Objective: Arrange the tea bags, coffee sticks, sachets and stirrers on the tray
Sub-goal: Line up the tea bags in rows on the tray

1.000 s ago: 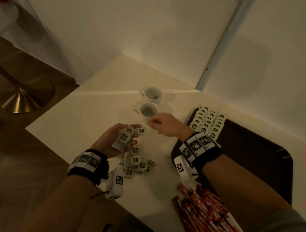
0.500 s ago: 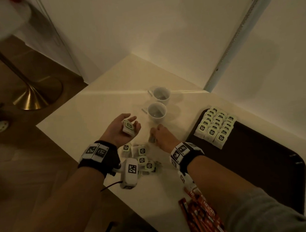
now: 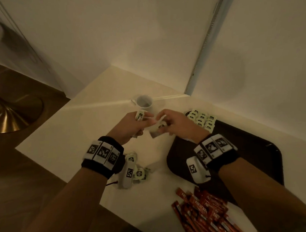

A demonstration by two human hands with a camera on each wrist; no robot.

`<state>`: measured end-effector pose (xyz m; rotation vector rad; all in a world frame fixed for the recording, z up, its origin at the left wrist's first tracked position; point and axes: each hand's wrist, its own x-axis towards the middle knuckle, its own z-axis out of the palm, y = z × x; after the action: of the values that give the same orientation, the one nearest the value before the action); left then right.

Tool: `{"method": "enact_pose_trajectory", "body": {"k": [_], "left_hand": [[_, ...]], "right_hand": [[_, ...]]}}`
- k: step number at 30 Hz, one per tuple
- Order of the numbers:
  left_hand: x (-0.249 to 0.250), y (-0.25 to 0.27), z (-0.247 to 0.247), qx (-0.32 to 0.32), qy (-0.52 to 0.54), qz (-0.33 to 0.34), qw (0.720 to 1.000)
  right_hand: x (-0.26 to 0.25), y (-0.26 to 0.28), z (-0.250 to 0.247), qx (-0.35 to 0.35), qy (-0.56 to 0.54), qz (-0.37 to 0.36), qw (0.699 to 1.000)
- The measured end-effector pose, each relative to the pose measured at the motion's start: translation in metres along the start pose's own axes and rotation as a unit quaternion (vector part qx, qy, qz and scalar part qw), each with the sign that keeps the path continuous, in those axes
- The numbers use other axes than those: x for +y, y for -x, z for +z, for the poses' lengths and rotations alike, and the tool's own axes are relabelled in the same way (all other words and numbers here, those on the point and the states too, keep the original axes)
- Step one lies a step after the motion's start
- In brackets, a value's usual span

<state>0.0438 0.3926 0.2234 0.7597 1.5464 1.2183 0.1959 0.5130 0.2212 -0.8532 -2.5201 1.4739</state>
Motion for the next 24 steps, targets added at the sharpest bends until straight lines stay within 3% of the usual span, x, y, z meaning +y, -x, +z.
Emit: {"method": "enact_pose_trajectory", "body": {"k": [4,7,11,15,24], "left_hand": [[0.024,-0.003,0.036,-0.028,-0.062,0.065,0.996],[0.035,-0.009,0.065,-0.019,0.051,0.115,0.992],[0.045,-0.009,0.105,-0.071,0.191,0.132,0.970],[0.058,-0.008,0.127,-0.082,0.186,0.174,0.964],[0.091,-0.004,0.126,-0.072,0.097,0.280,0.952]], "right_hand": [[-0.034,0.028,-0.055,0.053,-0.027,-0.033,0.998],[-0.048,0.049,-0.084,0.127,-0.042,-0.031,0.990],[-0.063,0.070,-0.111,0.201,0.029,-0.063,0.977],[-0.080,0.085,-0.131,0.231,0.148,-0.090,0.957],[-0.105,0.102,-0.152,0.241,0.254,-0.128,0.928]]}}
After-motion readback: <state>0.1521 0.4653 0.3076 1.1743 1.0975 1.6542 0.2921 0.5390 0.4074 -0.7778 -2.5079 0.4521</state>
